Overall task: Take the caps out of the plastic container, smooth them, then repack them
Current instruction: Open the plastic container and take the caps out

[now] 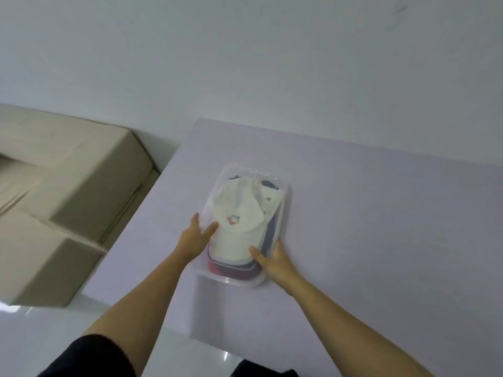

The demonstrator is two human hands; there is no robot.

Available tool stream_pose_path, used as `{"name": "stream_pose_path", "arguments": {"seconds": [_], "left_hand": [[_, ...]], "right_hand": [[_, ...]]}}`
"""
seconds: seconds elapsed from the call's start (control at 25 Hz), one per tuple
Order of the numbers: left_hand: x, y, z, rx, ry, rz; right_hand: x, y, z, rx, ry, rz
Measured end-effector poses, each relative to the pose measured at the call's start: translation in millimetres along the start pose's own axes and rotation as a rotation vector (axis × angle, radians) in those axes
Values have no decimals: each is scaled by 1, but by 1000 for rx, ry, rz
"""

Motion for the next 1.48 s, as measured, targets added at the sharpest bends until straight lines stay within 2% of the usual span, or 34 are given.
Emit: {"name": "stream_pose_path", "arguments": {"seconds": [0.08,0.16,0.32,0.52,0.64,0.88,1.04,1.16,1.24,1.36,1.48], "left_hand": [[0,-2,0,-30,10,72],[3,2,10,11,20,83],[38,30,49,65,19,162],[110,76,102,97,-140,247],[137,92,126,103,-185,245],[152,102,140,91,-189,187],[151,101,142,95,-176,147],[147,76,154,-22,-81,72],[146,64,170,-113,-85,82],[145,63,173,-194,-67,167],[140,72,171,-203,-100,144]], "right_hand": [[-2,-1,0,-18,12,-23],[-14,6,5,-23,8,-15],[-75,21,15,-7,92,-23],[-172,57,38,77,251,-50],[-206,74,47,138,310,-71],[-217,86,47,169,306,-99],[-212,86,46,160,366,-130],[-202,92,48,153,483,-64],[-200,95,48,149,556,-53],[-198,94,46,160,566,-42],[-200,94,46,151,570,-26]]}}
Point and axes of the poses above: each hand's wrist, its own z-axis away from the middle knuckle, its own x-axis out of the palm, y = z × x, the point moved 3 cm from there along -z, towards the middle knuckle, and after that the axes turned 15 degrees about y, right-handed, at the moved point
